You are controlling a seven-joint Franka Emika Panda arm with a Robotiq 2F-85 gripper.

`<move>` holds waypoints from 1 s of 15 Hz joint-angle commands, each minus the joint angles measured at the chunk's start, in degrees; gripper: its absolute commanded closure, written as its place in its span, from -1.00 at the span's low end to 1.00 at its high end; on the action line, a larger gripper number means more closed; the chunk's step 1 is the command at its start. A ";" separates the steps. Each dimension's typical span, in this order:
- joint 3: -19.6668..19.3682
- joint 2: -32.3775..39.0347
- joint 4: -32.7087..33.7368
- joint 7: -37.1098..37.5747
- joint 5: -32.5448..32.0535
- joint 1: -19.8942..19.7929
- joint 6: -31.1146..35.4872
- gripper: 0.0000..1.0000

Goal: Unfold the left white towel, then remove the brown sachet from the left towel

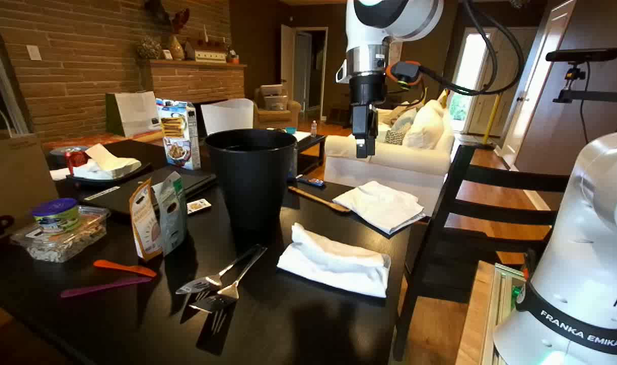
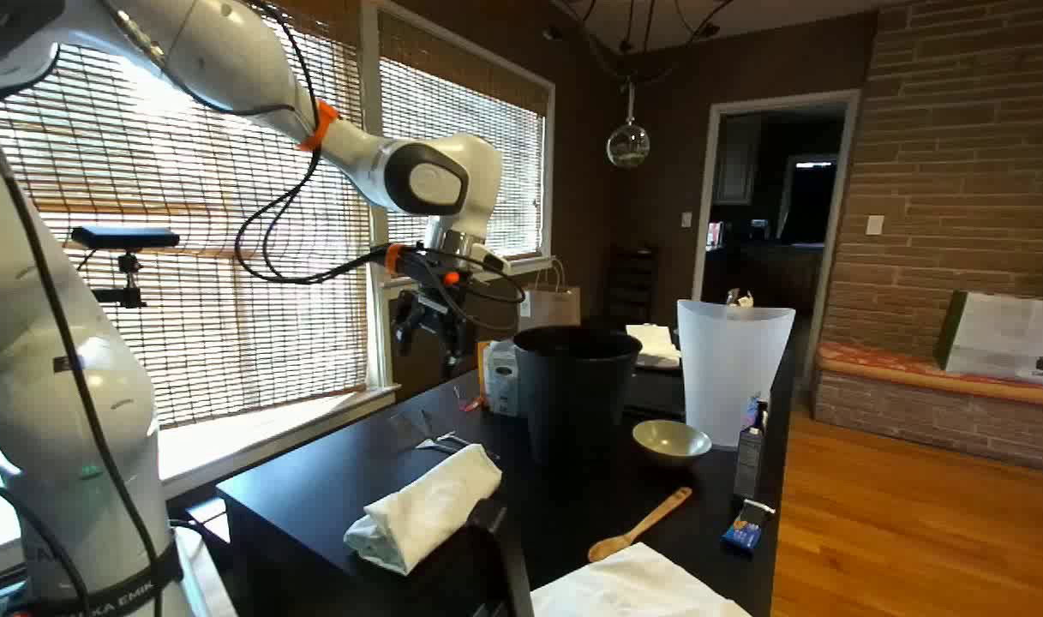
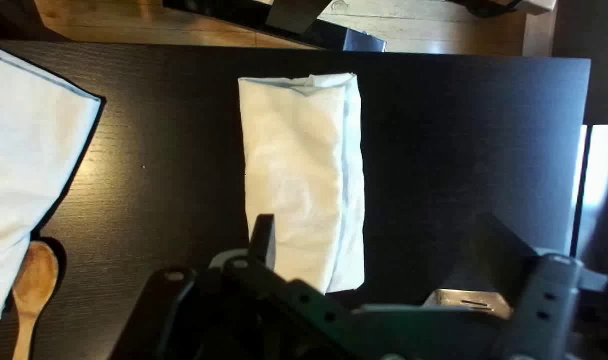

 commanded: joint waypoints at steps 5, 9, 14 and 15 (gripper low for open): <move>1.05 0.08 0.07 -0.27 0.31 -1.12 -0.10 -1.00; 3.37 -0.54 -6.00 0.17 -0.21 -0.12 4.01 -1.00; 6.86 -0.23 -14.15 2.49 -1.74 0.32 15.32 -1.00; 7.32 0.75 -15.56 3.36 -2.57 -0.02 18.93 -1.00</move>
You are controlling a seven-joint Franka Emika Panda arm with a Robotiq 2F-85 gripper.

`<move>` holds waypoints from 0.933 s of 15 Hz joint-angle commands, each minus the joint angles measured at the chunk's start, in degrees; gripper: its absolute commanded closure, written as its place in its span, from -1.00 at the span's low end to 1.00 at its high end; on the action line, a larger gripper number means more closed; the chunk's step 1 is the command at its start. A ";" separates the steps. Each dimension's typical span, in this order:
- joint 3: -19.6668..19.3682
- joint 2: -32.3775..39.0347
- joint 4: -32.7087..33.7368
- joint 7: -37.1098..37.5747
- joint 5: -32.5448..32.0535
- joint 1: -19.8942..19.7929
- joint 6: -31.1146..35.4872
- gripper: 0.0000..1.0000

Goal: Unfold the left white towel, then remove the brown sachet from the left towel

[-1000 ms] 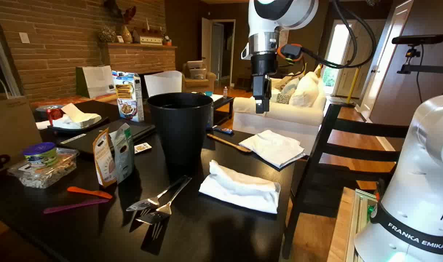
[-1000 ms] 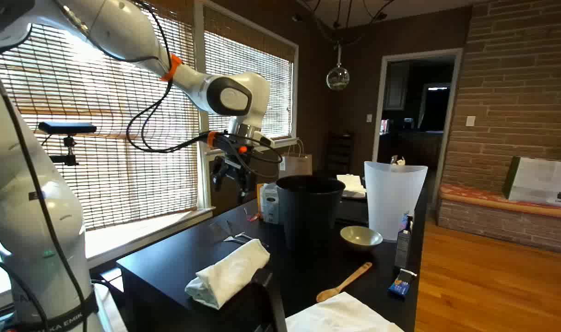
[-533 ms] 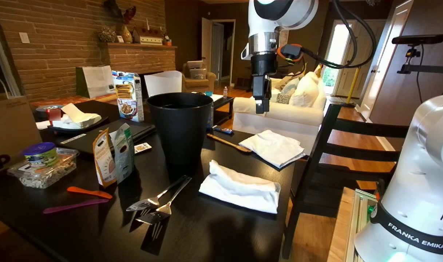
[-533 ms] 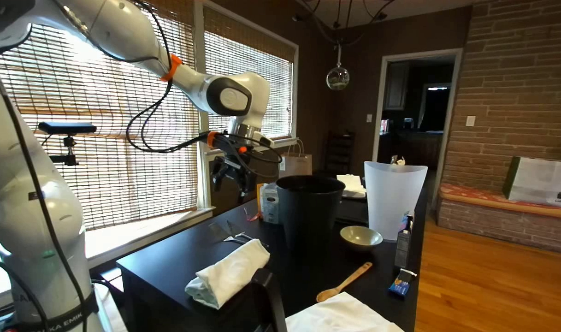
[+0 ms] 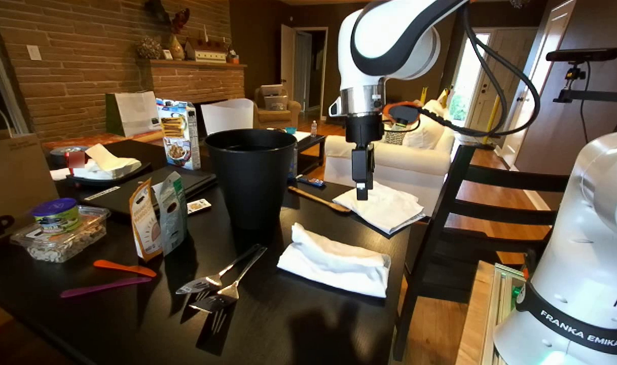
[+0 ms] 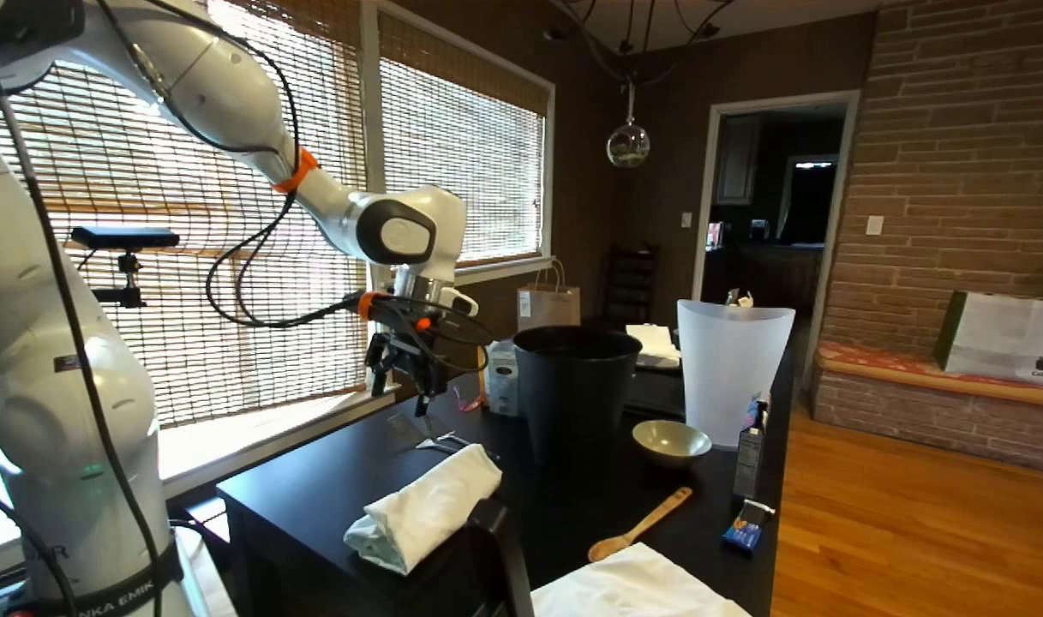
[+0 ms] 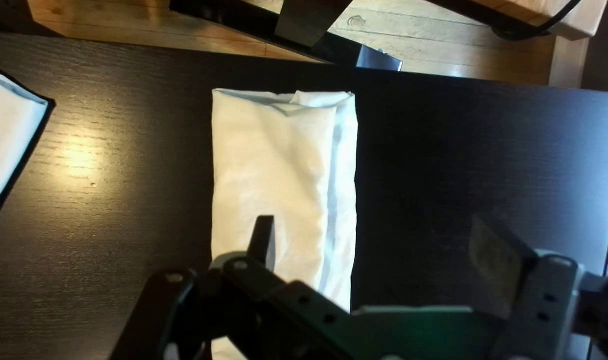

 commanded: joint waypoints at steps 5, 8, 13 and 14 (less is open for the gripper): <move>1.19 2.39 -6.55 2.97 -2.70 0.01 12.67 -1.00; 1.18 2.48 -6.14 2.97 -2.69 0.00 12.54 -1.00; 2.73 5.61 -8.49 8.42 -5.76 -0.74 23.72 -1.00; 3.33 6.52 -9.16 10.17 -7.57 -1.07 27.34 -1.00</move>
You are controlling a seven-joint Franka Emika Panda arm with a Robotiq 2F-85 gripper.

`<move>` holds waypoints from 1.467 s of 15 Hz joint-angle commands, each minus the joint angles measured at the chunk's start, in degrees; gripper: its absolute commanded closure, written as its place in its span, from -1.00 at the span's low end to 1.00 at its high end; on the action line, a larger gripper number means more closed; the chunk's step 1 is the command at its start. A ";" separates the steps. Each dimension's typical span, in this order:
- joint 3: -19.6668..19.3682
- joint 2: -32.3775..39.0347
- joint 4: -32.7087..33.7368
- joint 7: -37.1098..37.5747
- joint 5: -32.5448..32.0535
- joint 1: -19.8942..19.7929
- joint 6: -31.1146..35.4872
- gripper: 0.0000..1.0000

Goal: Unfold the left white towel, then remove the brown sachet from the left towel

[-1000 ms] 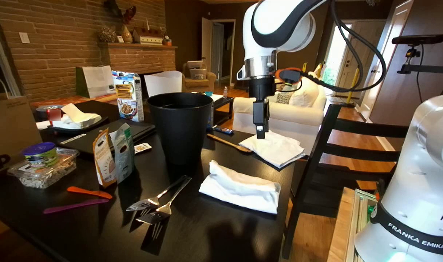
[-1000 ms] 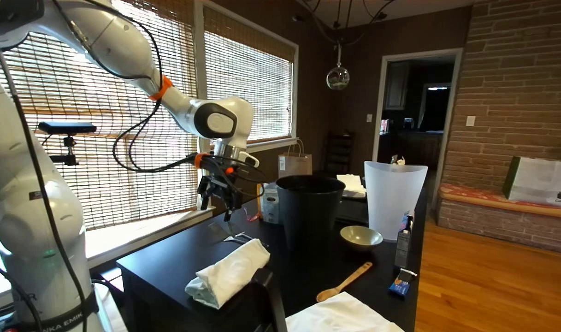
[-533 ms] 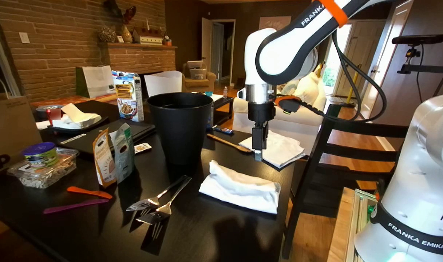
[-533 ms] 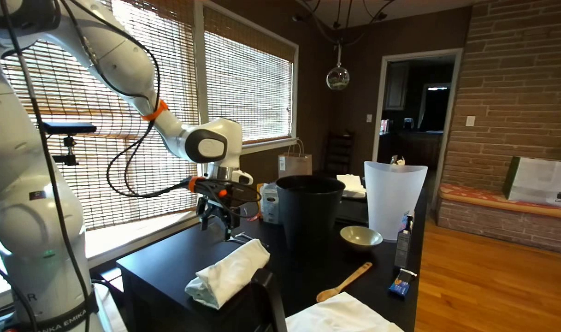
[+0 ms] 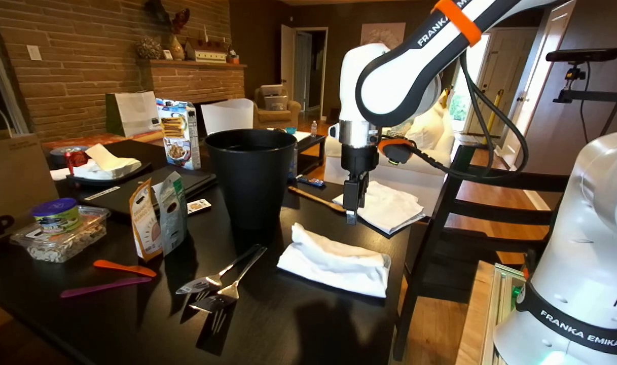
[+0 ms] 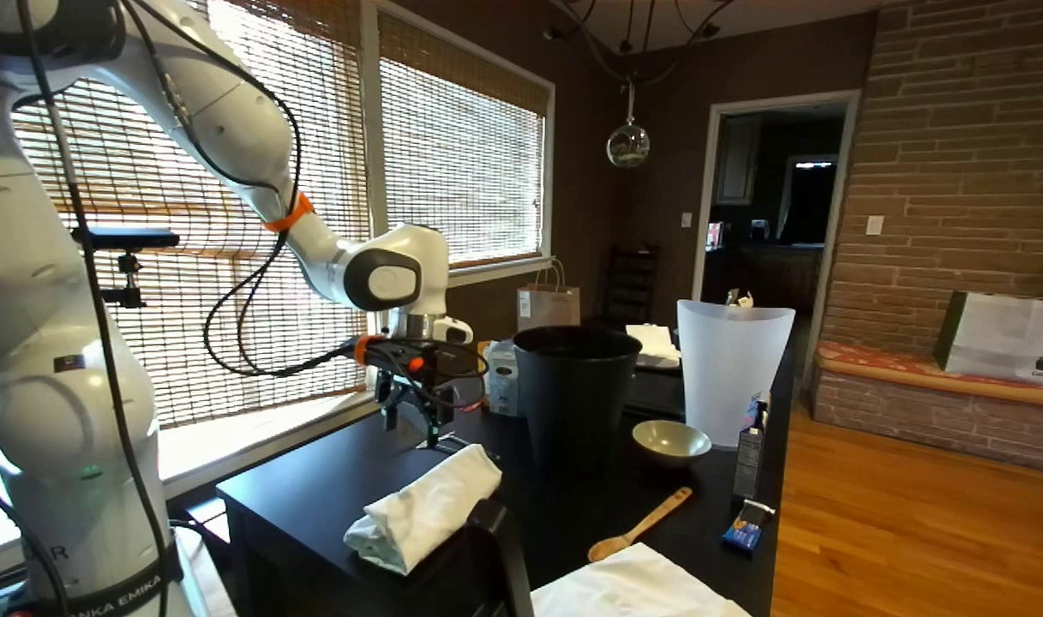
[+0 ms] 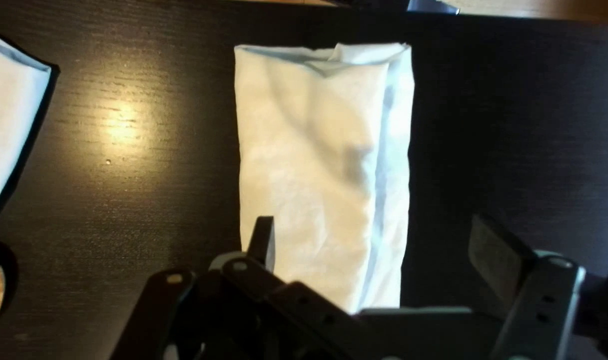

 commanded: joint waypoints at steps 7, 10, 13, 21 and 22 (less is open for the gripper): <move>4.06 9.45 -3.41 15.59 -14.73 -2.42 21.00 -1.00; 4.39 11.85 -3.39 20.19 -20.15 -2.65 22.97 -1.00; 4.26 14.27 -3.09 24.60 -25.46 -2.14 23.37 -1.00; 3.45 19.24 -1.78 33.11 -35.82 -1.11 23.29 -1.00; 3.37 19.68 -1.62 33.76 -36.60 -1.04 23.32 -0.62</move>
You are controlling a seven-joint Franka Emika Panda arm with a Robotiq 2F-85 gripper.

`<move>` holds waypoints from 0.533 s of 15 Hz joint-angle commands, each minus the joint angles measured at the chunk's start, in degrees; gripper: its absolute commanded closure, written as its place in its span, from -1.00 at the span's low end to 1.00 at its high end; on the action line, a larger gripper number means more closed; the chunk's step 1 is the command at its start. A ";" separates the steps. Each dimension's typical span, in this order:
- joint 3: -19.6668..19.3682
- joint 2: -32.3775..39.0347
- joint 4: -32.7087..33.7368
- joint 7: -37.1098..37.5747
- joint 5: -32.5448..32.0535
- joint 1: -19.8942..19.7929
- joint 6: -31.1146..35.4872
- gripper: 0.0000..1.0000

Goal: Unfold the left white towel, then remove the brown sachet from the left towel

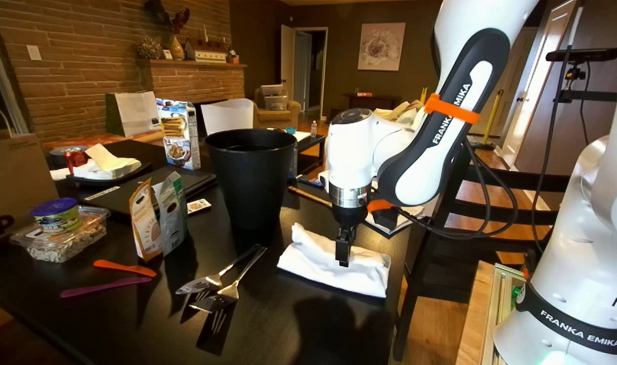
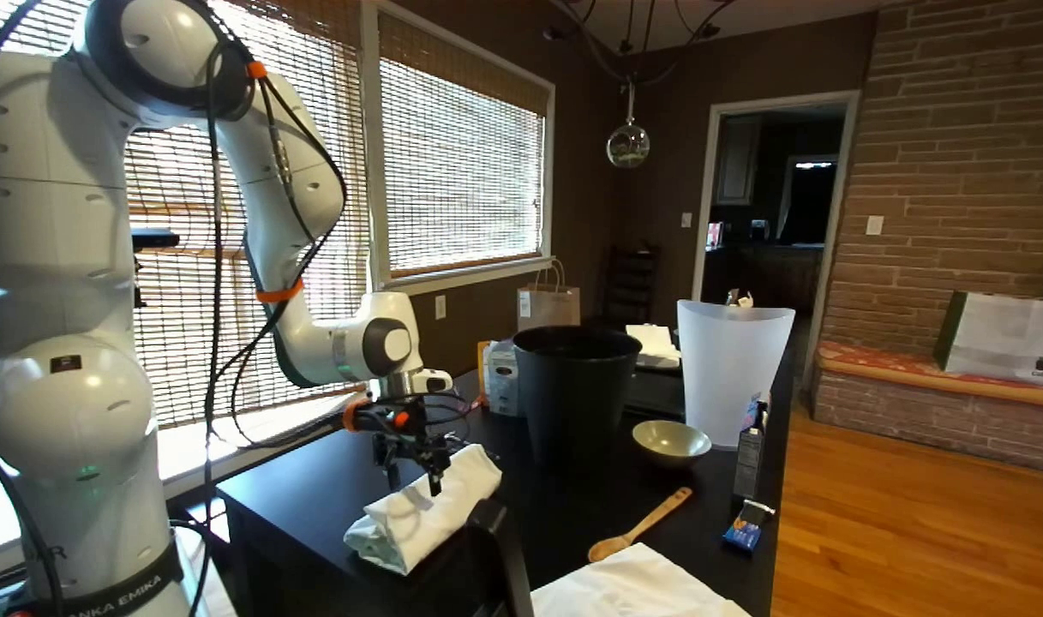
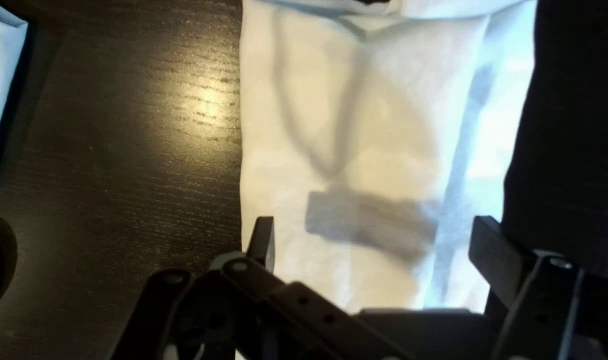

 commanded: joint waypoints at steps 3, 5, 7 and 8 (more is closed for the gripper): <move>-0.70 3.29 1.95 5.62 -6.53 0.34 1.06 -0.17; -1.03 3.64 2.45 7.09 -8.61 0.34 0.90 0.12; -1.55 3.46 2.91 8.57 -10.74 0.22 0.37 0.41; -1.90 3.34 3.14 9.06 -11.59 0.07 0.26 0.52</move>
